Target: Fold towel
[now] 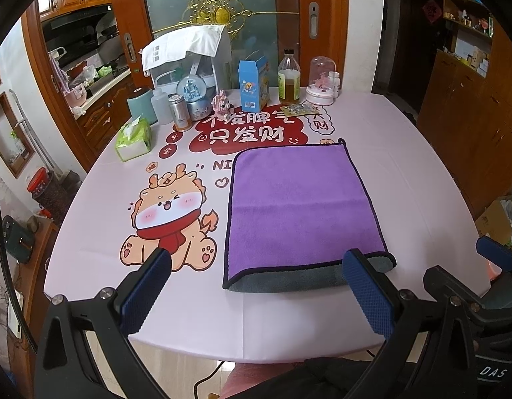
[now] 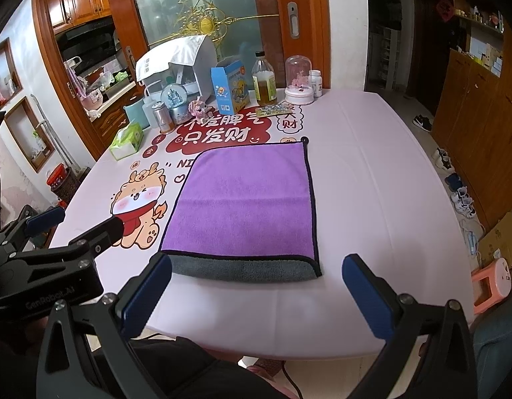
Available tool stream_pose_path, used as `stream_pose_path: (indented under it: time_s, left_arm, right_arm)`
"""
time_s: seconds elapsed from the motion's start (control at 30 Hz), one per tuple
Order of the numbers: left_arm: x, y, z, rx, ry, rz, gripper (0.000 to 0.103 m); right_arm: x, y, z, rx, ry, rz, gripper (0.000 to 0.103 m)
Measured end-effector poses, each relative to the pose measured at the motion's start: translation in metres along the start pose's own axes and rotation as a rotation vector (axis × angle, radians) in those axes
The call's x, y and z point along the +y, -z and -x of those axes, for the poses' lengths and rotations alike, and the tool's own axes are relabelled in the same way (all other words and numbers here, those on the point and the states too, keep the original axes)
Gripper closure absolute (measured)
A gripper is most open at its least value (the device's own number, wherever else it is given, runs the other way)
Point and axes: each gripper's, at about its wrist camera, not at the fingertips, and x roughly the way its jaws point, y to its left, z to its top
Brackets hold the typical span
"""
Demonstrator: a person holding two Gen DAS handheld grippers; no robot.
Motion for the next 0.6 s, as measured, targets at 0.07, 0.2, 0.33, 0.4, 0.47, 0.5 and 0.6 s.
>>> stream_pose_path:
  time_s: [0.07, 0.2, 0.33, 0.4, 0.47, 0.5, 0.6]
  left_arm:
    - [0.0004, 0.0005, 0.0016, 0.0, -0.004, 0.001, 0.001]
    - [-0.0002, 0.0022, 0.0017, 0.004, -0.015, 0.0, 0.001]
    - [-0.0023, 0.0015, 0.0021, 0.003, -0.029, 0.003, 0.001]
    - [-0.0018, 0.0014, 0.003, 0.001, -0.031, 0.003, 0.001]
    - [-0.002, 0.0015, 0.0026, 0.004, -0.03, 0.004, 0.001]
    - [-0.002, 0.0015, 0.0025, 0.005, -0.03, 0.004, 0.001]
    - [-0.0029, 0.0011, 0.0004, 0.02, -0.024, 0.001, 0.001]
  right_arm:
    - [0.0002, -0.0001, -0.0003, 0.001, 0.0, -0.001, 0.0]
    - [-0.0009, -0.0021, 0.0022, 0.002, 0.0, -0.001, 0.0]
    - [-0.0037, 0.0003, 0.0019, -0.001, -0.003, 0.002, 0.0]
    - [-0.0044, 0.0002, 0.002, -0.004, -0.006, 0.005, 0.0]
    - [-0.0017, 0.0016, 0.0011, -0.008, -0.01, 0.01, 0.0]
    - [-0.0023, 0.0024, 0.0007, -0.01, -0.013, 0.011, 0.0]
    - [-0.0037, 0.0034, 0.0005, -0.017, -0.03, 0.013, 0.0]
